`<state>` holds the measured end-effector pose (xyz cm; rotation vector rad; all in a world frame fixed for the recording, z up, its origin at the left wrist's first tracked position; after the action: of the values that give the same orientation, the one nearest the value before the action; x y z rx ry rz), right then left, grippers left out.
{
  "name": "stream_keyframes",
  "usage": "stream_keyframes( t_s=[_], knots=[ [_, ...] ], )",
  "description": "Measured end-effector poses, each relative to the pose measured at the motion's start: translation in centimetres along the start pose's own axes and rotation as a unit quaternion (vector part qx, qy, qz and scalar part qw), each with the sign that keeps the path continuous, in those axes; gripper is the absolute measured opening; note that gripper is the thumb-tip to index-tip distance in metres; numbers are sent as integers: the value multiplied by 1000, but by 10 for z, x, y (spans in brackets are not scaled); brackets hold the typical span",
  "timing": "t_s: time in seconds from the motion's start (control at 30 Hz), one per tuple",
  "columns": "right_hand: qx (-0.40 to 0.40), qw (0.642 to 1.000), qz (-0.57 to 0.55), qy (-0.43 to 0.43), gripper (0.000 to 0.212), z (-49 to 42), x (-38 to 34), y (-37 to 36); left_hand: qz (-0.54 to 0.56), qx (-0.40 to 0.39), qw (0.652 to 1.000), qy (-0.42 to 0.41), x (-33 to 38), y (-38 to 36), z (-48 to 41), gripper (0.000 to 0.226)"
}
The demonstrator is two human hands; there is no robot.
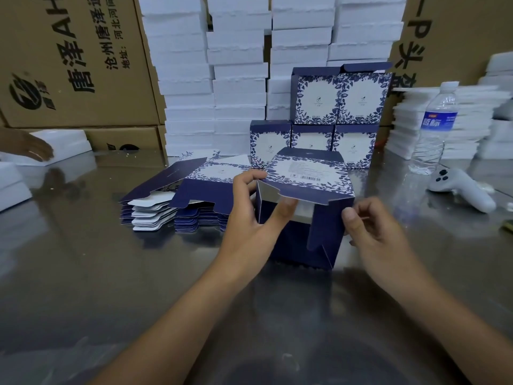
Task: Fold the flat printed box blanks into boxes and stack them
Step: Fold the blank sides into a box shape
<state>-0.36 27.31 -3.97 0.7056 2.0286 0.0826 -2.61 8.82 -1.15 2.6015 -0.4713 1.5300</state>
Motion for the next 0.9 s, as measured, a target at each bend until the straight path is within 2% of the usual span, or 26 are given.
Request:
stream_keyframes(
  t_s=[0.13, 0.27, 0.47, 0.63, 0.73, 0.9],
  knots=[
    [20, 995, 88, 51, 34, 1, -2, 3, -15, -2, 1000, -2, -4, -6, 3, 53],
    [75, 980, 163, 92, 40, 1, -4, 7, -39, -3, 999, -6, -7, -11, 6, 44],
    [115, 958, 238, 111, 41, -1, -4, 12, -65, -5, 998, -13, -9, -16, 9, 51],
    [109, 953, 261, 106, 39, -1, -5, 12, -40, -9, 999, -12, -8, -16, 8, 51],
    [64, 958, 266, 91, 34, 0, -2, 10, -25, 6, 1000, -7, -8, -13, 7, 49],
    [32, 937, 335, 95, 38, 2, -2, 6, -16, 26, 1000, -1, -8, -7, 4, 51]
  ],
)
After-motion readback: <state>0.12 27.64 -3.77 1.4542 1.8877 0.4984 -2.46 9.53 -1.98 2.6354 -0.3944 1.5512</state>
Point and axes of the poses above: each hand's wrist, its own z-axis away from the middle knuckle, its own y-axis out of the back of the hand, x = y × z, the point moved 3 cm from there along -z, towards the middle knuckle, and after that the axes turned 8 degrees about z, right-handed, at the moved point
